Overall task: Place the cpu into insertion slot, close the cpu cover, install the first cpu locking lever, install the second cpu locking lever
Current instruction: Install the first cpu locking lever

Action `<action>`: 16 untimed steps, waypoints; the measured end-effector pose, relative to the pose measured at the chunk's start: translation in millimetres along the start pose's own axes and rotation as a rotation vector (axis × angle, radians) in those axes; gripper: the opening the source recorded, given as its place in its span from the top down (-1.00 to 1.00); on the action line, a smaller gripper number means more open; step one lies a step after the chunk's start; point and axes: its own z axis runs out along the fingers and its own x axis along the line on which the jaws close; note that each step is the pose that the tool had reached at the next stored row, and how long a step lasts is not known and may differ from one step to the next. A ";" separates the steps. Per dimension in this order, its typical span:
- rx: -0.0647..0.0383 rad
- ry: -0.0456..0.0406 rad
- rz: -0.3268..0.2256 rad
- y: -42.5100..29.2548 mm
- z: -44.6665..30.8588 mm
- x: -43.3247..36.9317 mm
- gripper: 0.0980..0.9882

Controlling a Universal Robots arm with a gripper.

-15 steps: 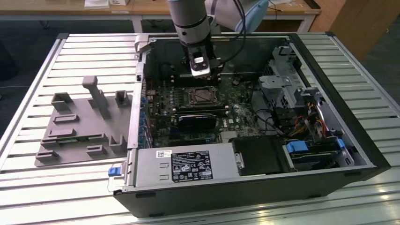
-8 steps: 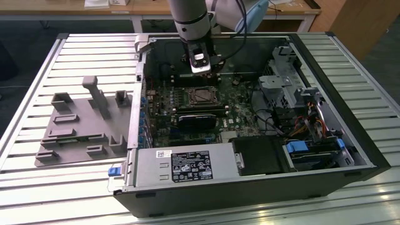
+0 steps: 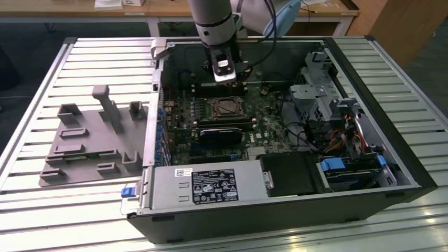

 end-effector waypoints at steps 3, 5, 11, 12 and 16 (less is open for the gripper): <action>0.006 0.0103 0.001 0.1 0.1 -0.1 0.99; 0.016 0.0240 0.002 -0.1 0.3 -0.5 0.99; 0.042 0.0487 0.003 -4.7 0.3 -3.9 0.99; 0.043 0.0489 0.003 -6.2 0.2 -4.9 0.99; 0.048 0.0477 0.004 -12.5 -0.3 -8.8 0.99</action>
